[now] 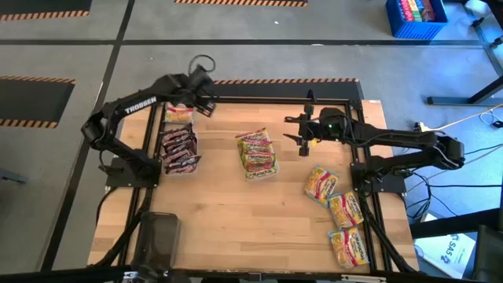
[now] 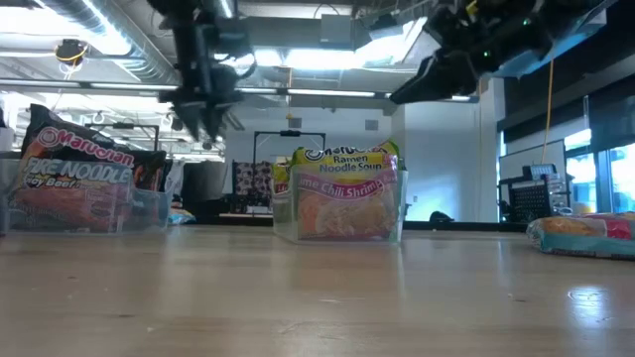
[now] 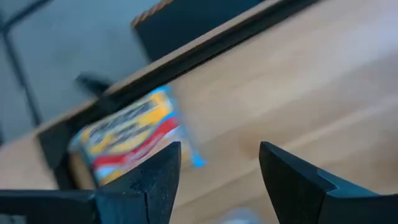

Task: Sort Maruchan noodles
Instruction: Put the blue noodle pack into the black bin

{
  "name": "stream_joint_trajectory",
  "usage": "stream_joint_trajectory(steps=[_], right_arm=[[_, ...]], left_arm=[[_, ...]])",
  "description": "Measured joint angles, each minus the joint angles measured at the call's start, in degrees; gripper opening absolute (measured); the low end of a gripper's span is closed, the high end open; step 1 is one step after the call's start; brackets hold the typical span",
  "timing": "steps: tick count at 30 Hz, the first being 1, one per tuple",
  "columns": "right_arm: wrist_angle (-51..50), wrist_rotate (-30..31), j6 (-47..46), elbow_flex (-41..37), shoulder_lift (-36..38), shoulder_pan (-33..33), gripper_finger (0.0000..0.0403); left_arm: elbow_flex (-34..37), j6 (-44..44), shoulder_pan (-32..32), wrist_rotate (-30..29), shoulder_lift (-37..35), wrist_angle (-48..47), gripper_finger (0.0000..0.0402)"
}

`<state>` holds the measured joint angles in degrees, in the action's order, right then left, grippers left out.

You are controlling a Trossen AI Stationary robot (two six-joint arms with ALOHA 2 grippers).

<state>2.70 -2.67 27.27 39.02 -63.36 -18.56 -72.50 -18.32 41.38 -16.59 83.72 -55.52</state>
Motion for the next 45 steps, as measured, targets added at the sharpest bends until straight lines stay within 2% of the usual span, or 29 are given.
stream_joint_trajectory(steps=[5,9,18,29,33,36,40,45], right_arm=[[1.5,-4.6,0.0,-0.2,-1.7,-2.2,0.0202],[2.3,-7.5,0.0,-0.3,-2.6,-2.1,0.0202],[2.4,-7.6,-0.2,-0.3,-2.9,-2.1,0.0202],[2.4,-9.0,-0.3,-0.3,-2.9,-2.1,0.0202],[2.4,-9.0,-0.3,-0.3,-2.9,-2.1,0.0202],[2.3,-9.0,-0.4,-0.3,-2.9,-2.1,0.0202],[2.5,-9.0,-0.4,-0.3,-2.9,-2.1,0.0202],[3.9,-9.0,-0.4,-0.3,-2.9,-2.1,0.0202]], left_arm=[[2.1,-2.6,7.1,-0.3,2.2,-1.8,0.0211],[4.3,-3.4,11.3,-0.8,6.9,-2.2,0.0211],[4.5,-3.1,15.2,-4.4,15.4,-2.0,0.0202],[4.3,-3.5,15.3,-5.0,18.2,-0.4,0.0177],[4.3,0.0,15.9,-1.9,18.2,0.3,0.0176],[4.2,-0.1,15.7,-1.8,17.6,-1.1,0.0172],[1.8,-2.9,13.6,-2.7,16.1,-4.5,0.0145],[-1.3,-5.3,7.5,-4.9,16.0,-5.1,0.0097]])
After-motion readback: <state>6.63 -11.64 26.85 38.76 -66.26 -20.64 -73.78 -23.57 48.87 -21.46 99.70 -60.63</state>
